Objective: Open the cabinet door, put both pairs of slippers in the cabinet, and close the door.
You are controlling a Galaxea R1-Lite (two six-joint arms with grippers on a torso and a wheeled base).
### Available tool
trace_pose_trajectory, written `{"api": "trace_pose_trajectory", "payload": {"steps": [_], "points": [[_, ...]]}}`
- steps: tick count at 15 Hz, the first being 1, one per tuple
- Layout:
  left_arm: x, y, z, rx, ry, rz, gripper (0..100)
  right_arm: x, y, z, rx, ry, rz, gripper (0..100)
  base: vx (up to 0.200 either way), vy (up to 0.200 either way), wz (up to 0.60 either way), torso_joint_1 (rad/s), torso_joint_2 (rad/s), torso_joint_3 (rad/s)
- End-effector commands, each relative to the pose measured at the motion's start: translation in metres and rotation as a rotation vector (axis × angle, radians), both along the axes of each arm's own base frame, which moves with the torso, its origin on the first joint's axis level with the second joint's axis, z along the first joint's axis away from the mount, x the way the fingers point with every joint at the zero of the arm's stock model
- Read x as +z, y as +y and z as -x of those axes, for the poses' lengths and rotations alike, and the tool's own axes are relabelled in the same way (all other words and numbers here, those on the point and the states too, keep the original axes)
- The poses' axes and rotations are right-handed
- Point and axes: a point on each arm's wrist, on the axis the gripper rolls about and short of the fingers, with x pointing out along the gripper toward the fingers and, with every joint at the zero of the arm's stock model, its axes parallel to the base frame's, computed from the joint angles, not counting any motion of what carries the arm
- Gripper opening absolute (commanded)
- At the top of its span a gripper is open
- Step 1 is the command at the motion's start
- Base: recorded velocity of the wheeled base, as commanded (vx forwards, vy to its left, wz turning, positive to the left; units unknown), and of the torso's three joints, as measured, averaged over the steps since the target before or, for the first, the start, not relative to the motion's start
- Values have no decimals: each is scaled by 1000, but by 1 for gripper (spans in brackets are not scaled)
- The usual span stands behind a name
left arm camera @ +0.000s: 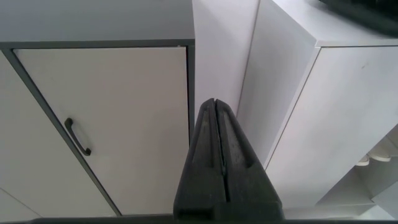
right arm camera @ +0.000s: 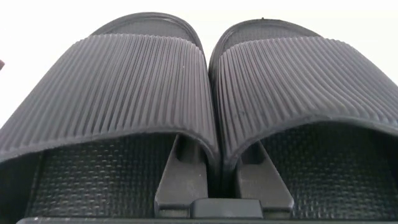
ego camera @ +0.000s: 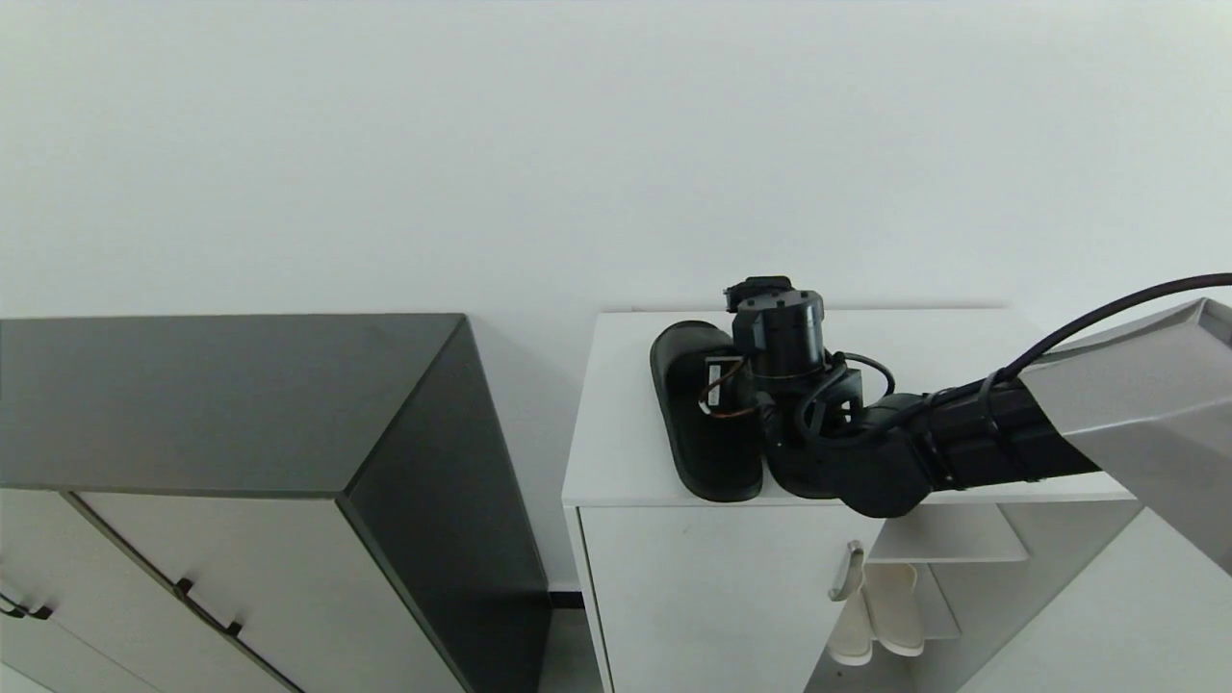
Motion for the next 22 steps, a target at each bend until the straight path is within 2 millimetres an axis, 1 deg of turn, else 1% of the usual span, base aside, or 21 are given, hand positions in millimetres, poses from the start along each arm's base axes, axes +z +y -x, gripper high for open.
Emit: {"api": "trace_pose_trajectory", "payload": {"steps": [1,3,4,6,7,9,10,11,12,16,22], "points": [[0,0,0,-1,0,-1,0,23,-6,17,24,-32,0,0,0,0,0,0,0,0],[0,0,0,-1,0,-1,0,32,-8,38,103,-30,11,0,0,0,0,0,0,0],[0,0,0,-1,0,1,0,37,-14,61,203,-14,7,0,0,0,0,0,0,0],[0,0,0,-1,0,-1,0,42,-32,93,345,15,-3,0,0,0,0,0,0,0],[0,0,0,-1,0,-1,0,42,-46,109,401,34,-5,0,0,0,0,0,0,0],[0,0,0,-1,-1,-2,0,40,-67,132,458,59,-7,0,0,0,0,0,0,0],[0,0,0,-1,-1,-2,0,37,-70,135,457,66,-4,0,0,0,0,0,0,0],[0,0,0,-1,0,-1,0,28,-74,138,450,93,14,0,0,0,0,0,0,0],[0,0,0,-1,0,1,0,25,-73,137,447,102,20,0,0,0,0,0,0,0],[0,0,0,-1,0,-1,0,28,-69,134,448,89,14,0,0,0,0,0,0,0],[0,0,0,-1,0,-1,0,29,-66,140,433,84,23,0,-200,0,0,3,3,1]]}}
